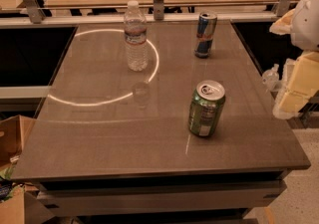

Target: Knock green can over

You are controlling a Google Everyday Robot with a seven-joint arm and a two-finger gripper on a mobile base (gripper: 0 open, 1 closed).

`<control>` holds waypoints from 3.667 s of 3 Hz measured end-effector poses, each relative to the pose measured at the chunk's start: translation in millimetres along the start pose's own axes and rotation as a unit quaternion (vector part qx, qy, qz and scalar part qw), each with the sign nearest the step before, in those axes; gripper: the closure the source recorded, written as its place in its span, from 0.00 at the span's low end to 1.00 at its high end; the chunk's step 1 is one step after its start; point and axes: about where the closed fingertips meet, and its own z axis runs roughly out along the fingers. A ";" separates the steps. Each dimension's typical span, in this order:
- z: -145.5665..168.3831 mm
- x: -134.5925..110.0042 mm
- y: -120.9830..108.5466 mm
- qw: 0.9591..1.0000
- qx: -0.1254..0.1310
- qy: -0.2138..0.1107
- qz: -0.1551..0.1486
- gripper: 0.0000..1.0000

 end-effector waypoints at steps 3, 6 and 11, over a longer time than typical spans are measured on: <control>3.9 26.4 5.7 0.996 0.017 -0.075 0.035 0.00; 52.4 64.8 46.8 0.921 -0.028 -0.375 0.104 0.00; 46.8 8.1 82.4 0.843 -0.067 -0.514 0.143 0.00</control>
Offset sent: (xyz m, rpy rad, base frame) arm -0.0067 -0.0059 0.0036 0.1072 -0.0282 -0.0162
